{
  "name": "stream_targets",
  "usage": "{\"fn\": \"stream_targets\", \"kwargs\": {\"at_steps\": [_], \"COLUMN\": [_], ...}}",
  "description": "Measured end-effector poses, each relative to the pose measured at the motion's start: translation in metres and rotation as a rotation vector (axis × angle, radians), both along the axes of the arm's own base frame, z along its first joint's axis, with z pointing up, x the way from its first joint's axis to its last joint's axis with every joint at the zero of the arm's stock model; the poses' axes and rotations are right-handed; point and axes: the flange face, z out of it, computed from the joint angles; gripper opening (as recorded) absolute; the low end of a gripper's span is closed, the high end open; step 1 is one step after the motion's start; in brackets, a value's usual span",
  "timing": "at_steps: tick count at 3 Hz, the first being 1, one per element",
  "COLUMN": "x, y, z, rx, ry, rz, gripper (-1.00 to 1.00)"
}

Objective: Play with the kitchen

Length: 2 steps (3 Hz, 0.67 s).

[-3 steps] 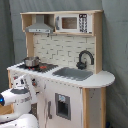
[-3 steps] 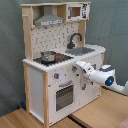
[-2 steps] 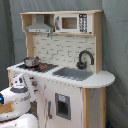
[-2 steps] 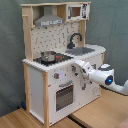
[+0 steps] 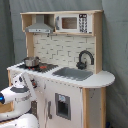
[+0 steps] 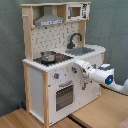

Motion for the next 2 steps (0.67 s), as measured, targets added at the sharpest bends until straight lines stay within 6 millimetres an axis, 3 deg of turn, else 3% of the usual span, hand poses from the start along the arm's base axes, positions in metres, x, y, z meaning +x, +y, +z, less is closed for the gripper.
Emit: {"fn": "stream_targets", "kwargs": {"at_steps": [2], "x": [0.0004], "y": [-0.0009], "z": [0.0016], "rx": [-0.176], "ry": [0.021], "rz": [0.016], "gripper": [-1.00]}}
